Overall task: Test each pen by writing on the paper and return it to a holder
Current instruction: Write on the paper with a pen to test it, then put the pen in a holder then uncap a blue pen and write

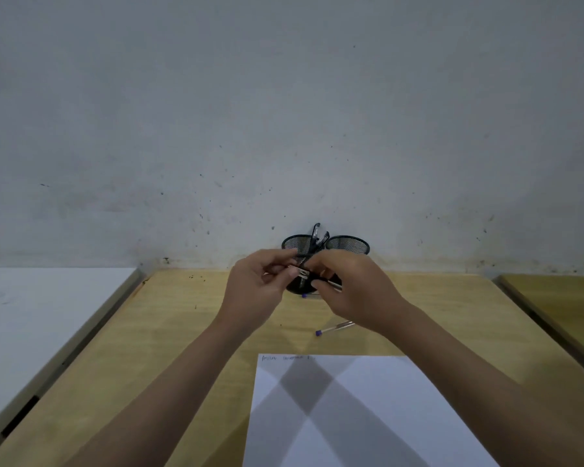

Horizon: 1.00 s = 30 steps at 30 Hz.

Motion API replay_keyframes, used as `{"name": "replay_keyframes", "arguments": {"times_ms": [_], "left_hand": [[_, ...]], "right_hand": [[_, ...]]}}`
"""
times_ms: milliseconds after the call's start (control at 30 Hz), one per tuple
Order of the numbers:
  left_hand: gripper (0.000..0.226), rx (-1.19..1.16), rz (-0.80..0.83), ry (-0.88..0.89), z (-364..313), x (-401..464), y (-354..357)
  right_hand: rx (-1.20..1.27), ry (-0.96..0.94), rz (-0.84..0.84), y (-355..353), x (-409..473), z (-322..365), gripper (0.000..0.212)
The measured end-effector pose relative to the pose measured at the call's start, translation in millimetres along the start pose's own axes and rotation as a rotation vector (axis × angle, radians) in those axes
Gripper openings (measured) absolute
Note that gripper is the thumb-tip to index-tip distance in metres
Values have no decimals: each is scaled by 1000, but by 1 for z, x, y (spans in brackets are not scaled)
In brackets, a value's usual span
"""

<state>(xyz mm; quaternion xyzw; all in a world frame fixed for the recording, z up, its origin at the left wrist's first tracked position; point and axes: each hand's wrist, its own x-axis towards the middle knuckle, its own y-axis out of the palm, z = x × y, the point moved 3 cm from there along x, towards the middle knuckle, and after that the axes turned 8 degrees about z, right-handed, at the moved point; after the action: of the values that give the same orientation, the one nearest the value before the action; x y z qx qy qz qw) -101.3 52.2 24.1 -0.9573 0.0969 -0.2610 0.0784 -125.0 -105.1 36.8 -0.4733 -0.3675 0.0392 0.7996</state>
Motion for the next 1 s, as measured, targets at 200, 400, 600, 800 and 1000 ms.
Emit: {"name": "replay_keyframes", "arguments": {"times_ms": [200,400,600,800,1000], "left_hand": [[33,226,-90,-68,40,30,-4],[59,457,-4,-162,89,65,9],[50,544,-40,-87,108,79,23],[50,460,-95,-96,113,76,23],[58,549,36,-212,96,72,23]], "right_hand": [[207,96,-294,-30,39,-31,49],[363,275,-482,-13,78,-79,39],[268,319,-258,40,76,-105,29],[69,311,-256,49,59,-112,38],[-23,222,-202,29,30,-102,21]]}}
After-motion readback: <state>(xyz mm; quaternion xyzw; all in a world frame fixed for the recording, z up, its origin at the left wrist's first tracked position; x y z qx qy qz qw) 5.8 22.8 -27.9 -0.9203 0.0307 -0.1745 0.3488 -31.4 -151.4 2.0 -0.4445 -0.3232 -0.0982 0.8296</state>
